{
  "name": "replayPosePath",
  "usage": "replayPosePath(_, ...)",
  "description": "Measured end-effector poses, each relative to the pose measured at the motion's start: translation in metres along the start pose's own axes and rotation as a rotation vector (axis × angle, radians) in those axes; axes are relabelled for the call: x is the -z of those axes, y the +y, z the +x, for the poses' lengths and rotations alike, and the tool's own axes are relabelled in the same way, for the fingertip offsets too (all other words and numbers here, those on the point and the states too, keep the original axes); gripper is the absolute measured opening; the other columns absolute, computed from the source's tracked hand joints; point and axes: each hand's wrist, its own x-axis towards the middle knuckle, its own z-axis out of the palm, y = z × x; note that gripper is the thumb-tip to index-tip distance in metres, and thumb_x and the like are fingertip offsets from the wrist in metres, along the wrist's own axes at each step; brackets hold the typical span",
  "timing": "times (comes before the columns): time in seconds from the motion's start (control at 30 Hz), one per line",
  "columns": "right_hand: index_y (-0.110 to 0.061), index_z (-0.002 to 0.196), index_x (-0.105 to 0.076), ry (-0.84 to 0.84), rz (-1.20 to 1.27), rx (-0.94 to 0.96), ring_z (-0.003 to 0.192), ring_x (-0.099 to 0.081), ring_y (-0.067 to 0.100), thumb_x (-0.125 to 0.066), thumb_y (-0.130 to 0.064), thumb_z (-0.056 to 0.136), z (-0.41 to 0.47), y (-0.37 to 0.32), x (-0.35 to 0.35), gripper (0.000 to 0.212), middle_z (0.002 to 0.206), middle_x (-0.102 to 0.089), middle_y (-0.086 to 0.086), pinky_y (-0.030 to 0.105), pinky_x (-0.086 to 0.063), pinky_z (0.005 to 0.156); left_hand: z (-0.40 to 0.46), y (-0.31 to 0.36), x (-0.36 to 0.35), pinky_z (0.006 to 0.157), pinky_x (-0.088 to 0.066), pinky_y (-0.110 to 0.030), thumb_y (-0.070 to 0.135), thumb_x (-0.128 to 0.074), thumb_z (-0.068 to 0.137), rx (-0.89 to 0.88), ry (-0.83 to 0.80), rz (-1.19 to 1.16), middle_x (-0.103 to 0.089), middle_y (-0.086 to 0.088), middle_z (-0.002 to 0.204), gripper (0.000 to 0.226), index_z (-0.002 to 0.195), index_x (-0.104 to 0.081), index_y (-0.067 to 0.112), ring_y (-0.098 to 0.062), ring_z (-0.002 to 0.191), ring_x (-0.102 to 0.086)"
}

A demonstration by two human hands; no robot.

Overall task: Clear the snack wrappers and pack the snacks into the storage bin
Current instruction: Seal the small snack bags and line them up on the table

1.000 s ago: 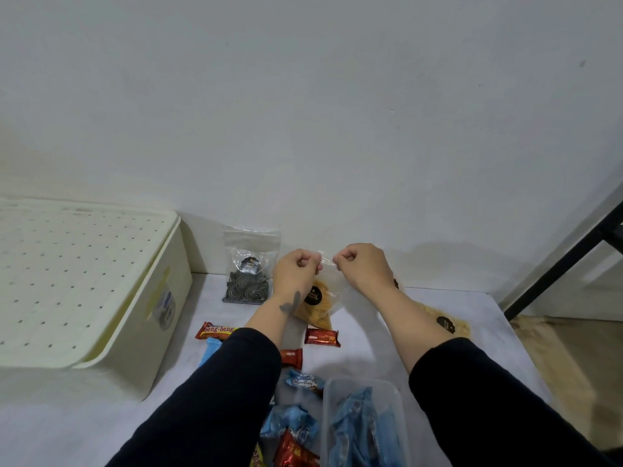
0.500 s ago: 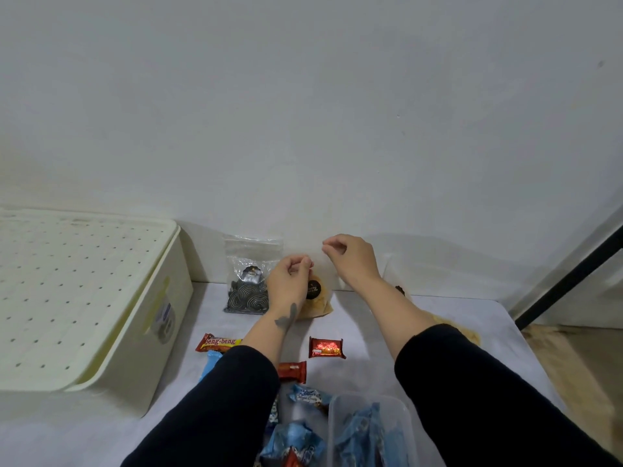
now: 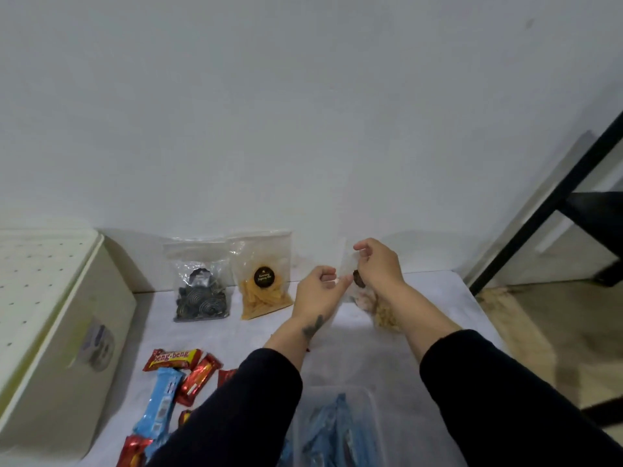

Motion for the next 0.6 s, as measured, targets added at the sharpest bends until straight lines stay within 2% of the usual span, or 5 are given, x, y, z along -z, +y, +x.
replayPosePath(0.07, -0.016, 0.124, -0.056, -0.072, 0.026, -0.102, 0.097, -0.057, 0.021, -0.043, 0.001, 0.089, 0.001, 0.016, -0.001, 0.04, 0.129, -0.057, 0.008, 0.021, -0.044, 0.07, 0.002, -0.002, -0.01, 0.071, -0.046, -0.013, 0.037, -0.069, 0.082, 0.012, -0.017, 0.008, -0.064, 0.005, 0.097, 0.035, 0.108, -0.058, 0.016, -0.006, 0.087, -0.062)
replayPosePath(0.23, -0.012, 0.132, -0.051, -0.147, 0.058, -0.123, 0.122, -0.052, 0.024, -0.047, 0.0, 0.091, -0.003, 0.04, -0.013, 0.043, 0.137, -0.052, 0.012, 0.025, -0.042, 0.09, 0.013, -0.011, -0.022, 0.06, -0.038, -0.014, 0.029, -0.058, 0.09, -0.006, 0.115, 0.082, -0.064, 0.004, 0.09, 0.017, 0.101, -0.063, 0.016, -0.012, 0.08, -0.06)
replayPosePath(0.33, -0.009, 0.13, -0.052, -0.124, 0.049, -0.099, 0.122, -0.053, 0.026, -0.049, -0.002, 0.09, -0.004, 0.044, -0.017, 0.041, 0.133, -0.056, 0.014, 0.028, -0.042, 0.096, 0.017, -0.016, -0.021, 0.064, -0.041, -0.019, 0.028, -0.054, 0.093, -0.065, 0.135, 0.072, -0.066, 0.002, 0.086, 0.015, 0.096, -0.065, 0.017, -0.016, 0.079, -0.061)
replayPosePath(0.5, -0.013, 0.129, -0.051, -0.15, 0.084, -0.121, 0.113, -0.056, 0.027, -0.051, -0.008, 0.09, -0.022, 0.049, -0.023, 0.04, 0.125, -0.058, 0.013, 0.028, -0.043, 0.086, 0.024, -0.015, -0.005, 0.081, -0.048, -0.028, 0.032, -0.051, 0.095, -0.109, 0.163, 0.157, -0.071, 0.0, 0.099, 0.025, 0.11, -0.065, 0.018, -0.017, 0.092, -0.065)
replayPosePath(0.6, -0.013, 0.128, -0.051, -0.19, 0.086, -0.103, 0.107, -0.058, 0.026, -0.049, -0.012, 0.091, -0.037, 0.05, -0.025, 0.036, 0.118, -0.061, 0.014, 0.028, -0.045, 0.083, 0.024, -0.009, 0.004, 0.083, -0.049, -0.03, 0.031, -0.049, 0.096, -0.123, 0.124, 0.092, -0.07, 0.001, 0.091, 0.021, 0.104, -0.062, 0.017, -0.016, 0.089, -0.066)
